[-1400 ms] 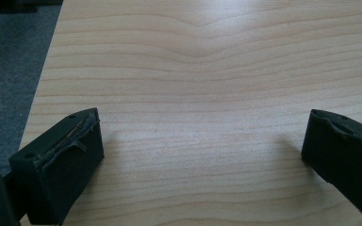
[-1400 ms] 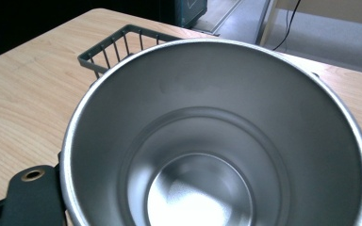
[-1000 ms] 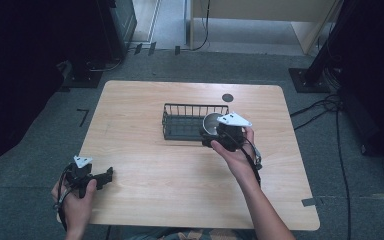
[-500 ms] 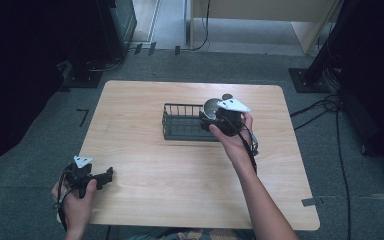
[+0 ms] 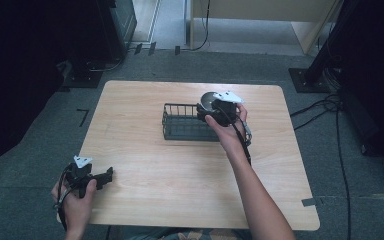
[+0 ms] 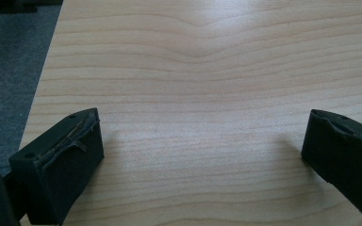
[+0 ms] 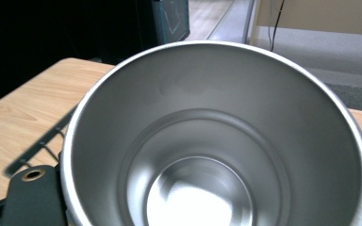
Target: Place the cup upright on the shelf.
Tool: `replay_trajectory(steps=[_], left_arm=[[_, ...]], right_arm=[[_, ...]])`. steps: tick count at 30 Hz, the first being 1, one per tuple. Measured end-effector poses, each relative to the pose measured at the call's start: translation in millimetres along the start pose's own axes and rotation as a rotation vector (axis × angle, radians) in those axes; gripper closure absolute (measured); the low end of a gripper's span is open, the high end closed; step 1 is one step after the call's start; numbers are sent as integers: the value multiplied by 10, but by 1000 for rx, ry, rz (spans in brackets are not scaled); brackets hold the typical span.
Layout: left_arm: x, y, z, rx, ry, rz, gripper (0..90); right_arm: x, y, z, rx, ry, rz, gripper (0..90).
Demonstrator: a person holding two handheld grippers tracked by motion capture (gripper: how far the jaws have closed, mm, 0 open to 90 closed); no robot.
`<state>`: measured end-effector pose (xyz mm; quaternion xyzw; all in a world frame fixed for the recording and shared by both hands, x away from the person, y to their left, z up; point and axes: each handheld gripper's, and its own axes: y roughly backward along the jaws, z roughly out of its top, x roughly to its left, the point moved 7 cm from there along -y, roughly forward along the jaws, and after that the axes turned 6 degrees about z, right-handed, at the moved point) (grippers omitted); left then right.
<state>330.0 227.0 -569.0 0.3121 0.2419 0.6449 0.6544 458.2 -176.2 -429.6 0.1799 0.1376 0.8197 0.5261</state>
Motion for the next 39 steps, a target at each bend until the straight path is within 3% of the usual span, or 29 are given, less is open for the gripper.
replay_trajectory(steps=[11,19,25,30,33,39], left_arm=[[0,0,0,0,0,0,0],[-2,1,0,1,-3,-2,0],[-2,1,0,1,-4,-3,0],[-3,2,0,1,-6,-4,0],[-4,2,0,1,-7,-5,0],[-4,2,0,1,-7,-5,0]], right_arm=[[-73,-236,-151,45,-9,-44,178],[-99,-334,-296,120,-23,-58,178],[-81,-375,-307,122,-11,-66,177],[-67,-391,-330,150,18,-71,177],[-55,-403,-354,207,55,-75,176],[-38,-435,-392,232,112,-105,174]])
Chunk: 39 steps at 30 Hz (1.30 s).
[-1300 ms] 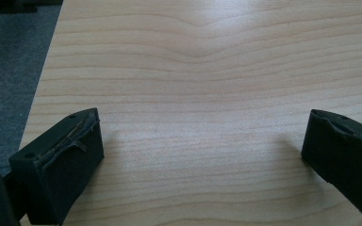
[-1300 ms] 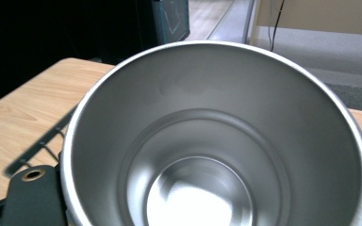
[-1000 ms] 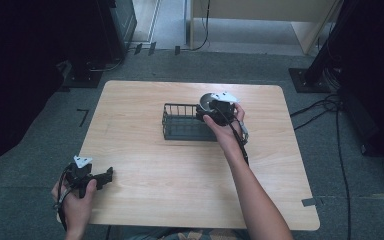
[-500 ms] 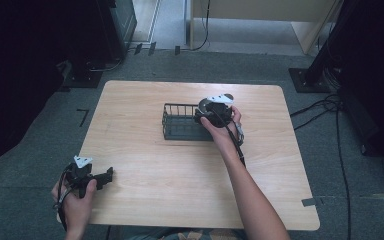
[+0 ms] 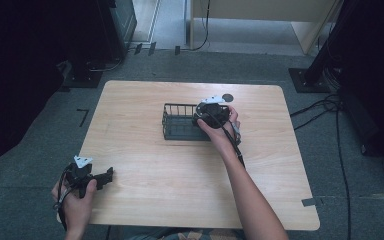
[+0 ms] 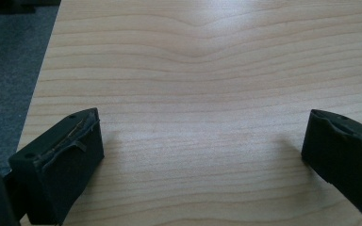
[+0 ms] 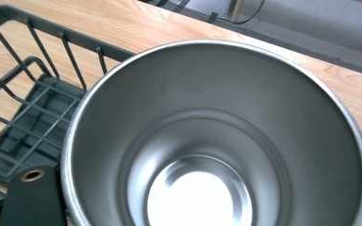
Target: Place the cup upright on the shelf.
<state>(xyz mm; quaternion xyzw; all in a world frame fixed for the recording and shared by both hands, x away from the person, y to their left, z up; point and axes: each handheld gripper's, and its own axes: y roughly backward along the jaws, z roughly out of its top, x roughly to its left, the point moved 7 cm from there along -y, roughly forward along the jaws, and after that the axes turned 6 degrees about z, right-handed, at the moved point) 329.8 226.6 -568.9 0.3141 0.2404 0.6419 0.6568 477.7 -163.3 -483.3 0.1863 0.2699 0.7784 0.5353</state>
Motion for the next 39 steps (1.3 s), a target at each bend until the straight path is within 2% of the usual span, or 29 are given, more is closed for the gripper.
replay_trajectory(steps=[8,10,12,13,16,23,39], left_arm=[[-1,0,0,0,0,-1,0],[-1,0,0,0,-1,-1,0],[-1,0,0,0,-1,-1,0],[-1,0,0,0,-1,-1,0],[-1,0,0,0,-1,-1,0],[-1,0,0,0,-1,-1,0],[-2,-1,0,-1,0,-1,0]], right_arm=[[9,-22,-9,15,12,0,171],[18,-23,-6,17,26,-4,126],[20,-21,-3,23,35,0,120],[16,-21,-4,26,37,-5,113],[4,-25,-18,30,72,-59,96],[-39,44,32,3,30,-33,98],[-69,376,173,-77,-30,26,105]])
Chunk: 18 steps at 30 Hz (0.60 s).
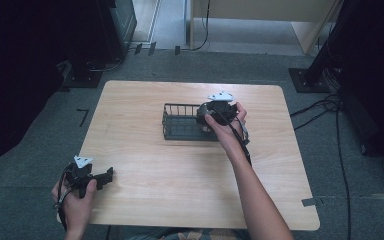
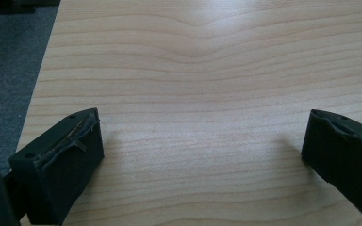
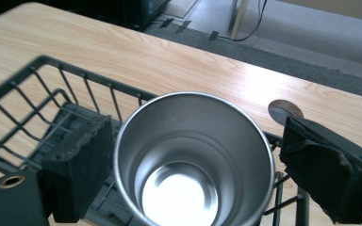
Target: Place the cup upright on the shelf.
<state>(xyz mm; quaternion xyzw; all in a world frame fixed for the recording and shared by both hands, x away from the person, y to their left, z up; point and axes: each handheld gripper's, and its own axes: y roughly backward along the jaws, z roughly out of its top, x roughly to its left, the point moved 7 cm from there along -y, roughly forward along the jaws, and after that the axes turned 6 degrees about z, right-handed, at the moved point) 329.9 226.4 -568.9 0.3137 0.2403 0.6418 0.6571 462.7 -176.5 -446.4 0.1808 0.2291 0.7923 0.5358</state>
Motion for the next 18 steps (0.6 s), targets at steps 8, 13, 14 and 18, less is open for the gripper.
replay_trajectory(steps=[8,13,14,18], left_arm=[[1,0,-1,1,-1,0,0],[1,0,0,0,-2,0,0],[1,0,0,1,-2,0,0],[0,0,0,0,-1,0,0]], right_arm=[[-33,236,41,-40,-19,17,122],[-84,351,-1,-53,-31,31,123],[-95,374,-12,-57,-37,33,124],[-151,464,-83,-61,-43,34,124]])
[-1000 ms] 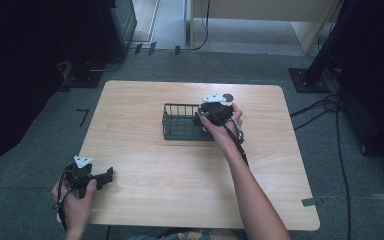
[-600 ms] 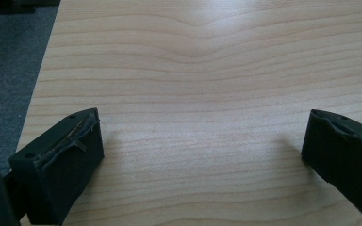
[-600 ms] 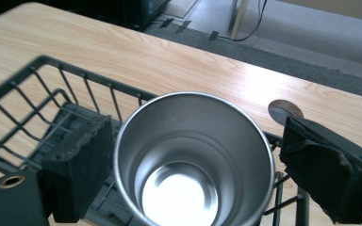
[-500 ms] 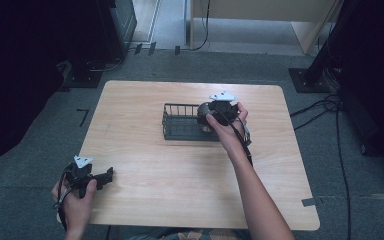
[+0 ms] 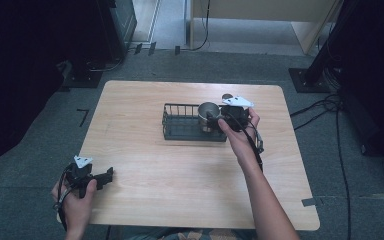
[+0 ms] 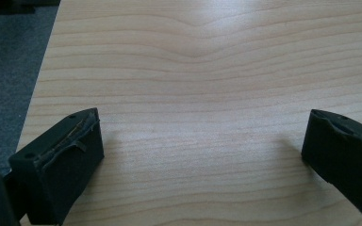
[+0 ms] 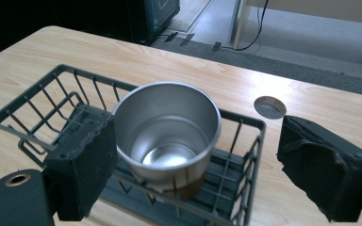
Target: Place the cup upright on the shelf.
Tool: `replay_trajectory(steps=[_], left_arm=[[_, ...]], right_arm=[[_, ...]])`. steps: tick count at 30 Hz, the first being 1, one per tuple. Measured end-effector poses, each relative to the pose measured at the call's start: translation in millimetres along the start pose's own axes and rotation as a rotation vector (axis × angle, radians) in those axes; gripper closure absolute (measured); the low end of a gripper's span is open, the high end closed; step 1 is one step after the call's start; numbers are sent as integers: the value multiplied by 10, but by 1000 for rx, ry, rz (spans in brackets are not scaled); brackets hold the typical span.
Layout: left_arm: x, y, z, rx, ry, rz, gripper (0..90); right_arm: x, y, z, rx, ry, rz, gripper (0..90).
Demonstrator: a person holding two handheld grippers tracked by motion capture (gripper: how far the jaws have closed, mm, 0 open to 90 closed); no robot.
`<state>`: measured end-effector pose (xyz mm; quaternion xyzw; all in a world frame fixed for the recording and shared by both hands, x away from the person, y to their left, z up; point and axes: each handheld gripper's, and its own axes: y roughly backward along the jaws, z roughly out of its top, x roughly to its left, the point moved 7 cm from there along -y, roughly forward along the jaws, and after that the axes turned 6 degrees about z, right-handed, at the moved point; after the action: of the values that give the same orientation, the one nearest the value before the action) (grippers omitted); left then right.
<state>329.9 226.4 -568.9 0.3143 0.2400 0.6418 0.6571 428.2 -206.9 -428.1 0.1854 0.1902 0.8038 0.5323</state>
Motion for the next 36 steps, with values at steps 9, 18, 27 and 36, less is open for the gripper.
replay_trajectory(steps=[9,18,27,36], left_arm=[[2,0,0,0,-2,1,0],[2,1,-1,1,-4,0,0],[3,1,-1,2,-4,0,0],[3,1,-1,2,-4,0,0]], right_arm=[[-159,196,-195,5,-15,-12,126],[-359,379,-433,13,-40,-37,126],[-534,548,-650,18,-62,-65,128],[-695,678,-883,33,-87,-93,128]])
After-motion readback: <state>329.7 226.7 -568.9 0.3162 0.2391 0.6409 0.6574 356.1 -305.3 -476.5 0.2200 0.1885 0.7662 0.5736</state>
